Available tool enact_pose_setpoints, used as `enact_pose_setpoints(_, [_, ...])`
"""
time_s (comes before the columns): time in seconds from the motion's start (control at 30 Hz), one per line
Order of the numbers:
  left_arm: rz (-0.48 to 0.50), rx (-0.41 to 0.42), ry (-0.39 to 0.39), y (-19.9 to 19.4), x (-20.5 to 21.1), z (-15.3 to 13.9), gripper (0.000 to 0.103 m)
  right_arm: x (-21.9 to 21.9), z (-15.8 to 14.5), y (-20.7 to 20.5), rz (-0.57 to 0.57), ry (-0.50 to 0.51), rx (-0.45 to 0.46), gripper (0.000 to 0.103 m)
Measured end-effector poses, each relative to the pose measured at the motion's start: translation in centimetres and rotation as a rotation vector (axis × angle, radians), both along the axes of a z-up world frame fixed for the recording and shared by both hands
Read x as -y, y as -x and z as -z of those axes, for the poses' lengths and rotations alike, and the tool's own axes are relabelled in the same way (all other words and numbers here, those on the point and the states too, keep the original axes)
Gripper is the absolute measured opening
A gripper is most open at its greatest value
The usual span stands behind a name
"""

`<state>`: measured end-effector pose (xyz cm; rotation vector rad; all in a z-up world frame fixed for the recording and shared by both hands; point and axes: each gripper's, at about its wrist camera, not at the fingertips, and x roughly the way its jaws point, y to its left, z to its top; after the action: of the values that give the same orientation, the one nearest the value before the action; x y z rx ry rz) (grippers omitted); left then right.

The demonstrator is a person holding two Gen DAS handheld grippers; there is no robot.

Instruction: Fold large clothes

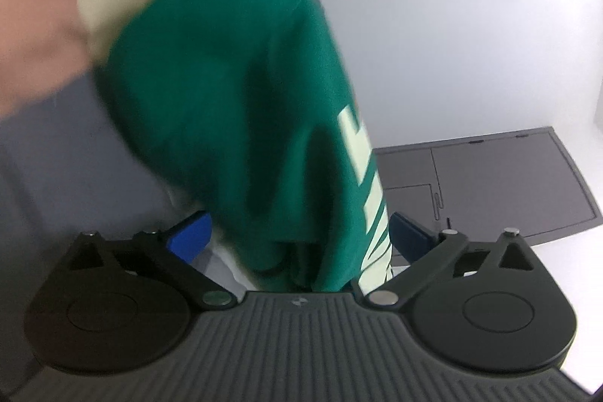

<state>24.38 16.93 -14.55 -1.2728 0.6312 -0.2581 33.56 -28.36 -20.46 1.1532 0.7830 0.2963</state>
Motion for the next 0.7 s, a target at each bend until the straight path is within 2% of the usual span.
enact_pose_setpoints(0.13, [-0.014, -0.042, 0.035, -1.7, 0.9, 2.3, 0.102, 0.1, -0.1, 0.1, 0.024, -0.03, 0.034, 0.096])
enact_pose_setpoints(0.23, [-0.034, -0.032, 0.046, -2.6, 0.9, 3.3, 0.103, 0.4, 0.2, 0.1, 0.038, -0.068, 0.026, 0.095])
enact_pose_setpoints(0.3, [-0.054, -0.01, 0.064, -2.7, 0.6, 3.4, 0.103, 0.7, 0.4, 0.1, 0.046, -0.079, 0.024, 0.095])
enact_pose_setpoints(0.4, [-0.141, 0.021, 0.066, -2.2, -0.4, 3.1, 0.103, 0.9, 0.5, 0.3, 0.049, -0.068, 0.03, 0.095])
enact_pose_setpoints(0.57, [-0.164, 0.005, 0.165, -2.3, -1.6, 3.8, 0.103, 0.3, 0.3, 0.3, 0.049, -0.061, 0.029, 0.095])
enact_pose_setpoints(0.6, [-0.177, 0.01, 0.166, -2.3, -1.7, 3.7, 0.103, 1.5, 0.6, 1.0, 0.049, -0.062, 0.029, 0.094])
enact_pose_setpoints(0.7, [-0.189, 0.022, 0.154, -2.5, -2.2, 3.0, 0.102, 1.6, 0.6, 1.1, 0.056, -0.07, 0.027, 0.093])
